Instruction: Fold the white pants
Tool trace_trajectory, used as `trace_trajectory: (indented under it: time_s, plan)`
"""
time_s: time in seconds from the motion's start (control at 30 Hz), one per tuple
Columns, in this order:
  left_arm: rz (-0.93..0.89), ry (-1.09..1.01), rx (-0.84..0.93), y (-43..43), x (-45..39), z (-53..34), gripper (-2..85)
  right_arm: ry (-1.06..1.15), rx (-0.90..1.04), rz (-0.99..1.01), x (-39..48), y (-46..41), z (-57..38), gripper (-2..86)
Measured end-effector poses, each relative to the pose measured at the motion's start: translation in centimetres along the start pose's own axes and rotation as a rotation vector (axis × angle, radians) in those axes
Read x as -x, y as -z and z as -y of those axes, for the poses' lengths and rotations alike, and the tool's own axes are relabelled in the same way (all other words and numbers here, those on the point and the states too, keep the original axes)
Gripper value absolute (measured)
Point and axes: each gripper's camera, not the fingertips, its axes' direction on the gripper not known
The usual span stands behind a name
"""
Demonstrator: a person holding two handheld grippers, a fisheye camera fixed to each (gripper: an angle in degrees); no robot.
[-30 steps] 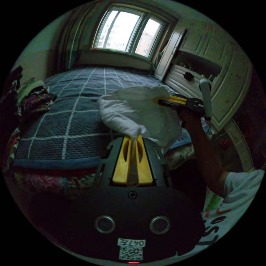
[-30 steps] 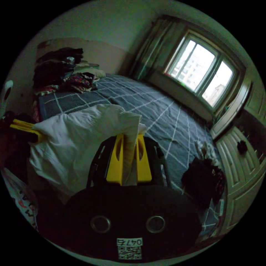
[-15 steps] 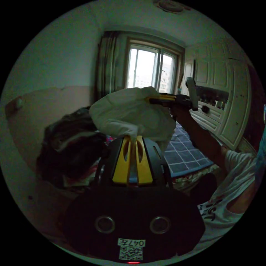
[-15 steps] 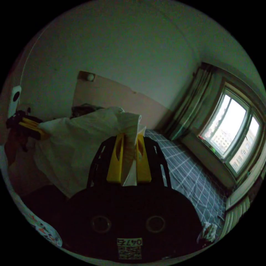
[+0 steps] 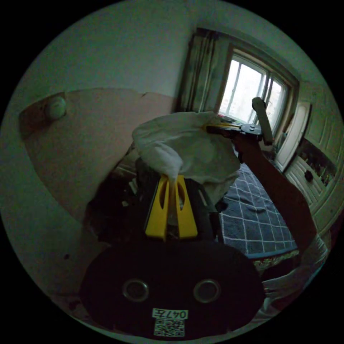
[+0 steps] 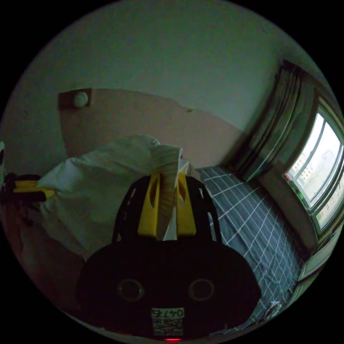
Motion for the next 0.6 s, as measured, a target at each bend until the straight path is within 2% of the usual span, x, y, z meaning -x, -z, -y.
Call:
trace_trajectory:
  time_s: [0.07, 0.17, 0.23, 0.3, 0.37, 0.47, 0.53, 0.6]
  plan:
    - [0.028, -0.008, 0.03, -0.9, 2.0, -0.6, 2.7, 0.028, 0.068, -0.016, 1.3, -4.9, 1.5, 5.4]
    - [0.018, -0.052, 0.055, -0.5, 4.4, -2.3, 10.8, 0.149, 0.197, -0.08, 3.2, -9.8, 2.5, 10.2]
    - [0.058, -0.07, 0.046, 1.1, 5.7, -3.3, 12.5, 0.142, 0.175, -0.11, 3.2, -10.4, 2.9, 11.6]
    - [0.119, -0.092, -0.009, 4.3, 7.0, -3.9, 10.0, 0.109, 0.122, -0.102, 2.4, -9.7, 3.5, 12.3]
    - [0.149, -0.121, -0.054, 6.7, 7.1, -3.4, 1.6, 0.023, 0.065, -0.03, 0.6, -8.0, 5.0, 8.4]
    - [0.174, -0.153, -0.12, 9.2, 6.7, -1.3, 0.3, 0.083, 0.04, 0.083, 1.2, -6.8, 6.2, 5.2]
    - [0.092, -0.177, -0.102, 9.2, 6.8, 0.4, 0.1, 0.155, 0.089, 0.119, 2.7, -7.1, 6.4, 4.6]
    - [0.054, -0.176, 0.007, 6.8, 7.3, 2.3, -0.1, 0.215, 0.128, 0.137, 4.1, -7.3, 5.8, 3.7]
